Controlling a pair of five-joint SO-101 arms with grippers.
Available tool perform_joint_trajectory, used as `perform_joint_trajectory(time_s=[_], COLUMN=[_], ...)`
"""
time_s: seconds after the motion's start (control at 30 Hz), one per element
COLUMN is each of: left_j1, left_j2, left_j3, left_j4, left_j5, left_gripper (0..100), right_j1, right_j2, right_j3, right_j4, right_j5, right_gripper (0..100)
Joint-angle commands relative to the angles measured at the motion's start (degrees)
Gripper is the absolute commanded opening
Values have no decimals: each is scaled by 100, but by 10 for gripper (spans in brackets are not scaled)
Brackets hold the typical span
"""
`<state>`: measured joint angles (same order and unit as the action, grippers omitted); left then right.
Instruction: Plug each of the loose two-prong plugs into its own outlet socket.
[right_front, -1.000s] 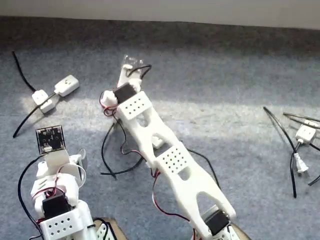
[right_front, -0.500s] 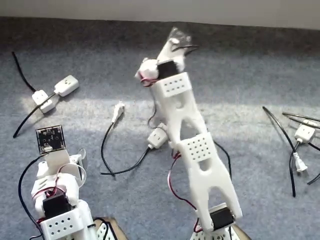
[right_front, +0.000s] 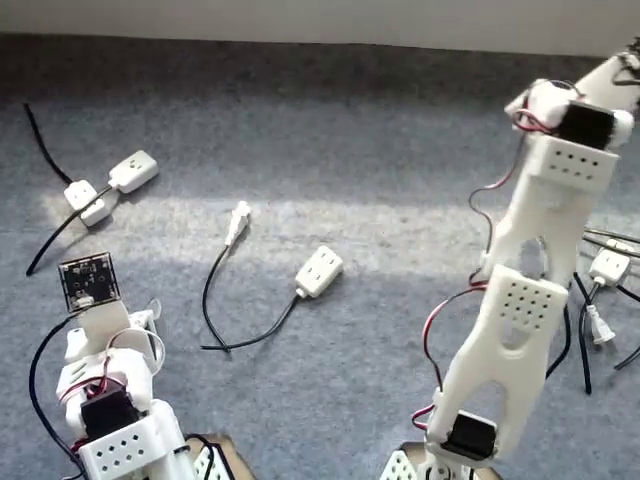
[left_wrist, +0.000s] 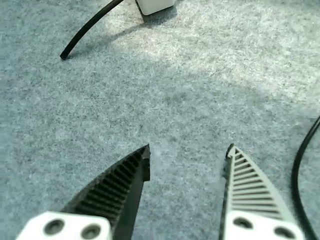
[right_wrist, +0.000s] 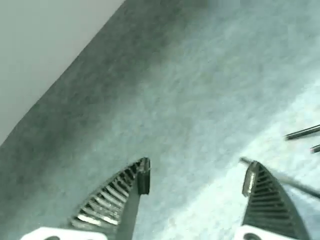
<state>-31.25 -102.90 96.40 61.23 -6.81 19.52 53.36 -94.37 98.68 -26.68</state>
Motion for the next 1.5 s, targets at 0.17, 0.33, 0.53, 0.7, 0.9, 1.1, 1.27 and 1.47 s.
perform_joint_trajectory(time_s=[0.17,0.33,0.53,0.7,0.9,1.1,1.27,1.47], left_j1=[954,1490,1543,2141,3257,3547,3538,3538], left_j2=[40,57,356,2290,5393,7864,9446,10853], left_j3=[-699,-2527,-3204,-3881,-5578,-7037,-7767,-8602], left_j4=[501,1925,1978,1451,1275,1134,853,695], left_j5=[-589,-589,-800,-897,-905,-862,-396,-308], left_gripper=[246,246,246,246,246,246,246,245], right_j1=[1719,2360,3160,3644,4022,4233,4215,4189], right_j2=[101,356,444,725,1385,1851,1930,1938], right_j3=[180,857,1525,1684,1631,1622,1622,1622], right_j4=[242,242,242,233,224,207,207,207], right_j5=[2163,2884,3903,4290,4703,5073,5090,5090], right_gripper=[297,297,297,296,296,296,296,296])
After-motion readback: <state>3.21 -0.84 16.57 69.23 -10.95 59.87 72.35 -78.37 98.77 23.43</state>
